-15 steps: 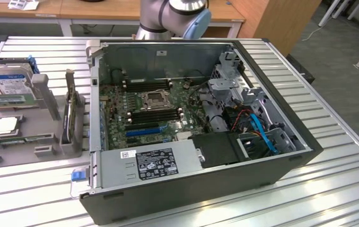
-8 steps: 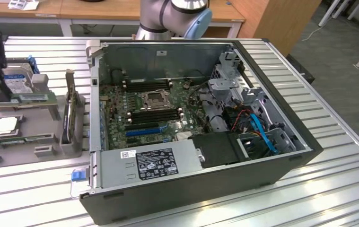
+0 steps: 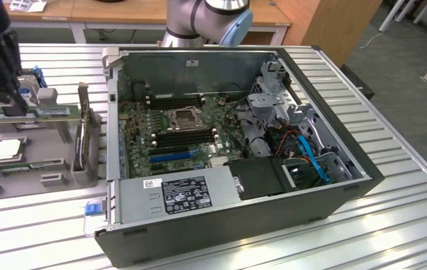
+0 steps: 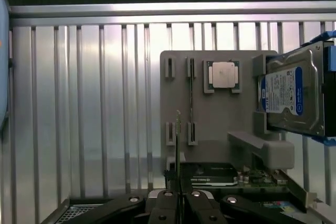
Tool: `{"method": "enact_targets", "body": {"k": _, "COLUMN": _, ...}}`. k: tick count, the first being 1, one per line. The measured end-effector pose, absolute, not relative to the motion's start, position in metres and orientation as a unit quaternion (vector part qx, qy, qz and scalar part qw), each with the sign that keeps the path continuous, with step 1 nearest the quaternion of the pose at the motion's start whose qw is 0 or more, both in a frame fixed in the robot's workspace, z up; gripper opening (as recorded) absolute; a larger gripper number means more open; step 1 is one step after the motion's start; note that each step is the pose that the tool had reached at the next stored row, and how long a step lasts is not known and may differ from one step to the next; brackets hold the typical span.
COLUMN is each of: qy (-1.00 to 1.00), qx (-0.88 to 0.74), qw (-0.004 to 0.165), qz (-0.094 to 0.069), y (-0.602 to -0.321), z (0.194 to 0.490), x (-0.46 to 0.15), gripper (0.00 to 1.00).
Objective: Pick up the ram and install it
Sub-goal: 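Pick up the ram and move it above insertion slot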
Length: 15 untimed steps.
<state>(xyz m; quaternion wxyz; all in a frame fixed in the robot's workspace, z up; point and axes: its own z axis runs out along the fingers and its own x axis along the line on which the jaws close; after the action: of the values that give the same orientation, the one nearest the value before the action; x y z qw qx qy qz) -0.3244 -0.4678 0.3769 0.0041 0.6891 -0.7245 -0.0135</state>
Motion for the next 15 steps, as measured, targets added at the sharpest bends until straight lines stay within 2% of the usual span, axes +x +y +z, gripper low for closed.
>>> {"method": "enact_targets", "body": {"k": 15, "qy": -0.716, "qx": 0.698, "qw": 0.004, "qz": -0.014, "y": -0.468, "z": 0.378, "x": -0.285, "gripper": 0.12}}
